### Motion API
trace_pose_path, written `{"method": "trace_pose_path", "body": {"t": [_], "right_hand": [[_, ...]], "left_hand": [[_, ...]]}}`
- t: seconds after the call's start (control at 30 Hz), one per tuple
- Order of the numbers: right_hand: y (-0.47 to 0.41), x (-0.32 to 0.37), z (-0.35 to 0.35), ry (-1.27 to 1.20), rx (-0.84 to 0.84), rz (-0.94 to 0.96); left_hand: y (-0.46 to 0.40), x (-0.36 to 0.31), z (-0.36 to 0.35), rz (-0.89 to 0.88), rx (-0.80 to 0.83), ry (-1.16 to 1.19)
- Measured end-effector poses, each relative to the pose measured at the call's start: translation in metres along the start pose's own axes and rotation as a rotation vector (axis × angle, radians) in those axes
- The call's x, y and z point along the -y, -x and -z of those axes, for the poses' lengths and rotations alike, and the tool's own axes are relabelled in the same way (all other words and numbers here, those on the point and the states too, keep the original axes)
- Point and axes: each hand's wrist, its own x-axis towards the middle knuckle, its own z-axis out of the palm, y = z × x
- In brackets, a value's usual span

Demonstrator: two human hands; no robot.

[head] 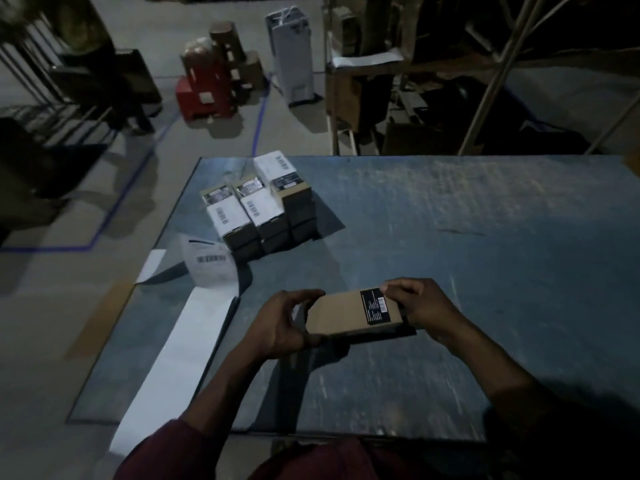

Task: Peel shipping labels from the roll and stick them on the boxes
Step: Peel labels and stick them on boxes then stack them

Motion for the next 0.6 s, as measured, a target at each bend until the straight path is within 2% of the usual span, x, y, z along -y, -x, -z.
{"method": "trace_pose_path", "body": {"t": [0.07, 0.33, 0.47, 0.53, 0.6], "right_hand": [[-0.005, -0.007, -0.009, 0.052, 0.017, -0.002], [-0.008, -0.027, -0.016, 0.264, -0.035, -0.009], [-0.010, -0.021, -0.022, 0.530, -0.137, 0.094], [-0.011, -0.010, -0.034, 0.623, -0.207, 0.197], [-0.013, 0.003, -0.053, 0.655, -0.230, 0.303]], "left_hand": [[0.004, 0.008, 0.000, -0.001, 0.000, -0.083], [0.002, 0.024, -0.008, 0.052, 0.043, -0.135], [0.004, 0.030, -0.003, 0.052, 0.057, -0.095], [0.008, 0.035, 0.008, 0.103, -0.013, 0.009], [0.015, 0.047, 0.025, 0.176, -0.171, 0.081]]}}
